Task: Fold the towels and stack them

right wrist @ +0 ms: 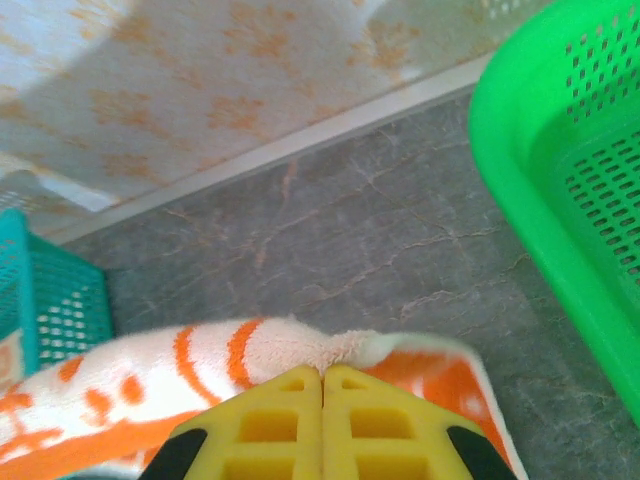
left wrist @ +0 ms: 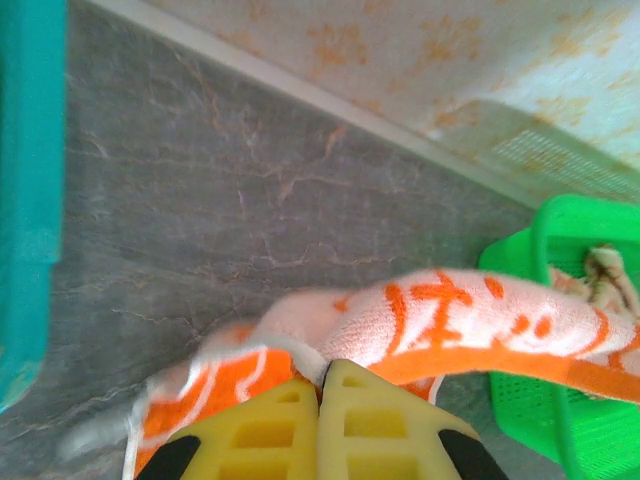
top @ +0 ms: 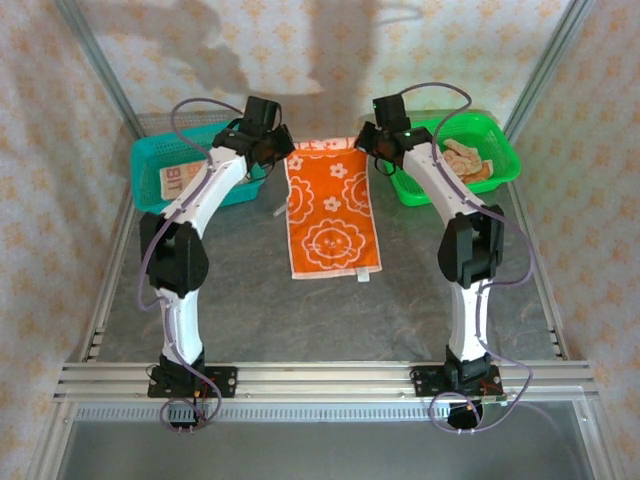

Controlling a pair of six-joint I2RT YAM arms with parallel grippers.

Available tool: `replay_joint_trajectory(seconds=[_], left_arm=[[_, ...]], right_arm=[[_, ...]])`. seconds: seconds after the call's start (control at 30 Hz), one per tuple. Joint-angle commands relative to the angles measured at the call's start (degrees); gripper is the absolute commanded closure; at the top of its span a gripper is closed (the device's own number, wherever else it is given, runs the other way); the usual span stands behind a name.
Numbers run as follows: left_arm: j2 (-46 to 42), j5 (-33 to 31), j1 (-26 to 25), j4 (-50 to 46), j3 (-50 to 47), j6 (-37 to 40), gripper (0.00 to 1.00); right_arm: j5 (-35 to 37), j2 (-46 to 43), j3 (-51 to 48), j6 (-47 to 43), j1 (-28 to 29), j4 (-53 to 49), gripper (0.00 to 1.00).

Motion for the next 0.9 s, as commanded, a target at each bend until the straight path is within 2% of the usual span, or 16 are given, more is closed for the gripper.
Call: replay_joint_trajectory(seconds=[0.0, 0.2, 0.63, 0.87], left_arm=[[1.6, 2.1, 0.1, 1.1, 2.0, -0.4, 1.00], [0.4, 3.8, 0.2, 3.2, -5.3, -2.3, 1.00], [-14.2, 6.6, -1.3, 13.3, -32.7, -8.9, 1.00], [-19.9, 5.9, -4.0, 14.5, -42.0, -10.5, 1.00]], right_arm=[[-1.0, 1.5, 2.9, -1.1, -0.7, -2.3, 1.00], [-2.1, 1.0, -2.0, -2.5, -1.2, -2.7, 1.00], [-5.4, -13.7, -26.7, 0.2, -1.1, 3.1, 1.00], [-6.2, -20.8, -39.1, 2.0, -0.4, 5.8, 1.00]])
